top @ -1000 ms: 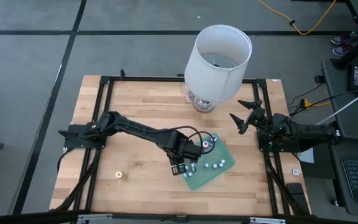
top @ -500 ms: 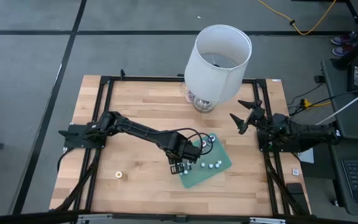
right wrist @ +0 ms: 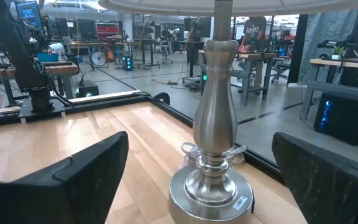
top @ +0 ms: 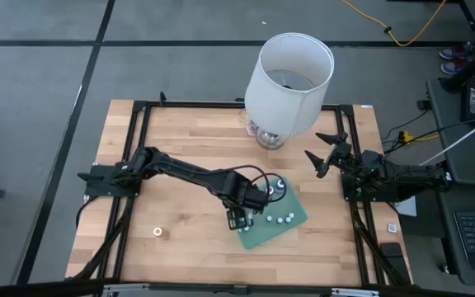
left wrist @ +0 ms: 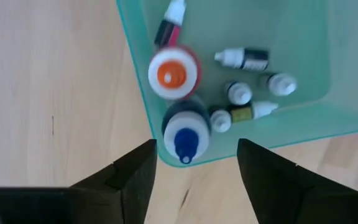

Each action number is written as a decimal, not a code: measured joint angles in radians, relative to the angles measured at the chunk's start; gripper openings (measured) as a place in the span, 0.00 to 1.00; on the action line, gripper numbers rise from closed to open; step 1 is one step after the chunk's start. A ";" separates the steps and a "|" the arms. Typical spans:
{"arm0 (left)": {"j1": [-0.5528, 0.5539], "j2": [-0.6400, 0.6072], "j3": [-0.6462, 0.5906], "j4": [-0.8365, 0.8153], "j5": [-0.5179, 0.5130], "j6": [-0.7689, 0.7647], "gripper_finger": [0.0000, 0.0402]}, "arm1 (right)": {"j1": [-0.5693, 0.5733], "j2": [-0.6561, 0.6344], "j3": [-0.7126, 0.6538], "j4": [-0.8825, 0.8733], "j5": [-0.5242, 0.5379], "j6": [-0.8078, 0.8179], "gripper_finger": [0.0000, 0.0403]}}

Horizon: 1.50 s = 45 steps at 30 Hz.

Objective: Pick & Place food coloring
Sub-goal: Put the large yellow coloring bottle into the green bin

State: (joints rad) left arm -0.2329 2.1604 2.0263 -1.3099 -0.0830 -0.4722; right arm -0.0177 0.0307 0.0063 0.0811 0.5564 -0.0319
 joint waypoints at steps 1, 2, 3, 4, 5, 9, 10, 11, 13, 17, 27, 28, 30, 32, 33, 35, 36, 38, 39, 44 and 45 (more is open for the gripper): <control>0.002 -0.001 0.016 -0.001 0.001 -0.001 0.54 | 0.000 0.000 0.000 0.000 0.000 0.000 0.98; 0.005 -0.003 0.032 -0.004 0.003 -0.005 0.54 | 0.000 0.000 0.000 0.000 0.000 0.000 0.98; 0.007 -0.004 0.047 -0.011 0.008 -0.016 0.54 | 0.000 0.000 0.000 0.000 0.000 0.000 0.98; 0.008 -0.005 0.062 -0.025 0.013 -0.030 0.54 | 0.000 0.000 0.000 0.000 0.000 0.000 0.98; 0.011 -0.005 0.076 -0.039 0.020 -0.048 0.54 | 0.000 0.000 0.000 0.000 0.000 0.000 0.98; 0.024 -0.017 0.091 -0.085 0.050 -0.118 0.55 | 0.000 0.000 0.000 0.000 0.000 0.000 0.98; 0.028 -0.024 0.083 -0.092 0.059 -0.129 0.55 | 0.000 0.000 0.000 0.000 0.000 0.000 0.98; 0.031 -0.033 0.072 -0.092 0.064 -0.141 0.55 | 0.000 0.000 0.000 0.000 0.000 0.000 0.98; 0.034 -0.055 0.045 -0.094 0.065 -0.165 0.55 | 0.000 0.000 0.000 0.000 0.000 0.000 0.98; 0.033 -0.130 -0.034 -0.081 0.055 -0.235 0.56 | 0.000 0.000 0.000 0.000 0.000 0.000 0.98; -0.006 -0.375 -0.390 0.016 0.070 -0.495 0.56 | 0.000 0.000 0.000 0.000 0.000 0.000 0.98; -0.014 -0.398 -0.427 0.018 0.081 -0.522 0.56 | 0.000 0.000 0.000 0.000 0.000 0.000 0.98; -0.034 -0.438 -0.498 0.018 0.087 -0.575 0.56 | 0.000 0.000 0.000 0.000 0.000 0.000 0.98; -0.057 -0.475 -0.562 0.021 0.097 -0.625 0.56 | 0.000 0.000 0.000 0.000 0.000 0.000 0.98; -0.070 -0.494 -0.594 0.021 0.103 -0.649 0.56 | 0.000 0.000 0.000 0.000 0.000 0.000 0.98; -0.097 -0.525 -0.643 0.024 0.117 -0.696 0.56 | 0.000 0.000 0.000 0.000 0.000 0.000 0.98; -0.110 -0.542 -0.668 0.027 0.124 -0.715 0.56 | 0.000 0.000 0.000 0.000 0.000 0.000 0.98; -0.135 -0.568 -0.704 0.026 0.131 -0.754 0.56 | 0.000 0.000 0.000 0.000 0.000 0.000 0.98; -0.148 -0.576 -0.718 0.029 0.132 -0.771 0.56 | 0.000 0.000 0.000 0.000 0.000 0.000 0.98; -0.212 -0.600 -0.783 0.033 0.169 -0.838 0.56 | 0.000 0.000 0.000 0.000 0.000 0.000 0.98; -0.226 -0.599 -0.794 0.035 0.174 -0.850 0.56 | 0.000 0.000 0.000 0.000 0.000 0.000 0.98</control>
State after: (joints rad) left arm -0.4588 1.5612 1.2328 -1.2752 0.0908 -1.3221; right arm -0.0177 0.0303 0.0063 0.0811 0.5564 -0.0319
